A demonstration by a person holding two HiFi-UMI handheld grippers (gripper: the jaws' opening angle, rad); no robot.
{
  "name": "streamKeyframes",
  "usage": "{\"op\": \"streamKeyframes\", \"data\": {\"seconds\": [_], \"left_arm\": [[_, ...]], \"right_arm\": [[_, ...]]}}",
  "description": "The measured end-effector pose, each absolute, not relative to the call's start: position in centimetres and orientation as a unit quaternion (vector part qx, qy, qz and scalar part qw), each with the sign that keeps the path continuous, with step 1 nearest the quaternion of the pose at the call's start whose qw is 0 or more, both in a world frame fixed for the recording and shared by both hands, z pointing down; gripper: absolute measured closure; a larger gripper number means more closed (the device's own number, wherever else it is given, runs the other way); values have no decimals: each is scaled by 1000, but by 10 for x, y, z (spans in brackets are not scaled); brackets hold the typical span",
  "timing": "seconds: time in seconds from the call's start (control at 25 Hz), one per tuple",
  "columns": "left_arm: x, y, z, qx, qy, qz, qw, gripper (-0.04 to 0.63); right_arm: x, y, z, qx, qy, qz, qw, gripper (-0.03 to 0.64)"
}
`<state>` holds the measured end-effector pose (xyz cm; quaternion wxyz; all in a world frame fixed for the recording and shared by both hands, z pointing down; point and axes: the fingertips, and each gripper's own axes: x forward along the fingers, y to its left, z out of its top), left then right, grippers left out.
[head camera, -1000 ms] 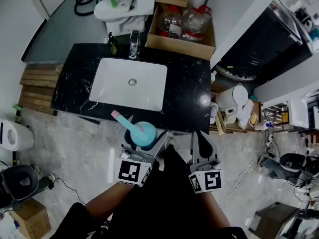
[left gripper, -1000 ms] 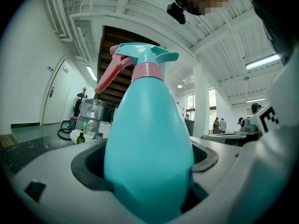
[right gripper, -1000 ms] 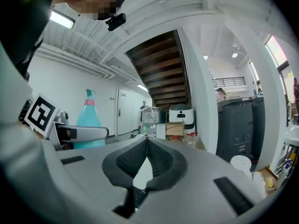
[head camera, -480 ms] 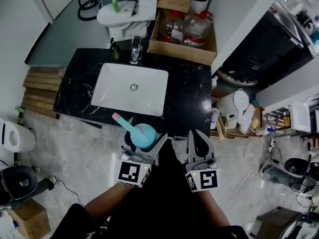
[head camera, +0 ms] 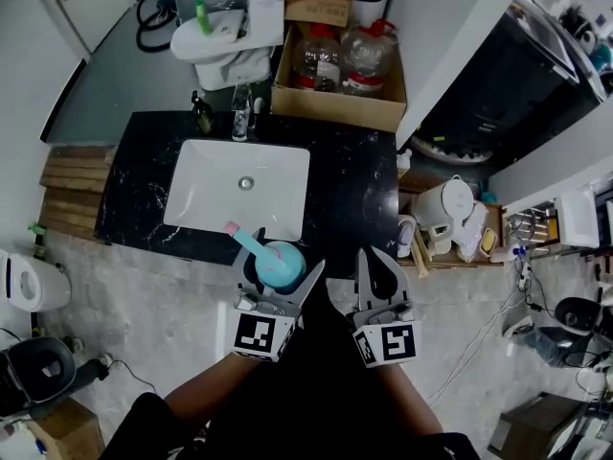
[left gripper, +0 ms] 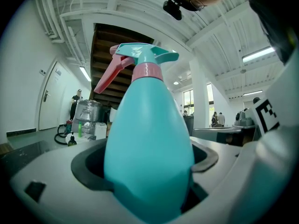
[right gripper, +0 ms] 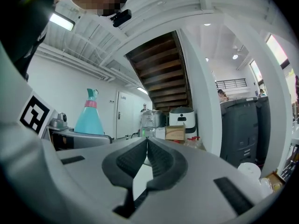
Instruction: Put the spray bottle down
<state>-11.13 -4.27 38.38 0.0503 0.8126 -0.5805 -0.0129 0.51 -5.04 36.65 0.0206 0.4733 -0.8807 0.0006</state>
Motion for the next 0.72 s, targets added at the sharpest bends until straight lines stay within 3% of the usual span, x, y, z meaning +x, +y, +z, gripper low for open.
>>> {"op": "streamKeyframes", "data": {"seconds": [0.72], "left_arm": [[-71, -159, 411, 835, -547, 31, 50, 127]], "right_arm": [[12, -155, 382, 468, -883, 22, 25, 601]]}}
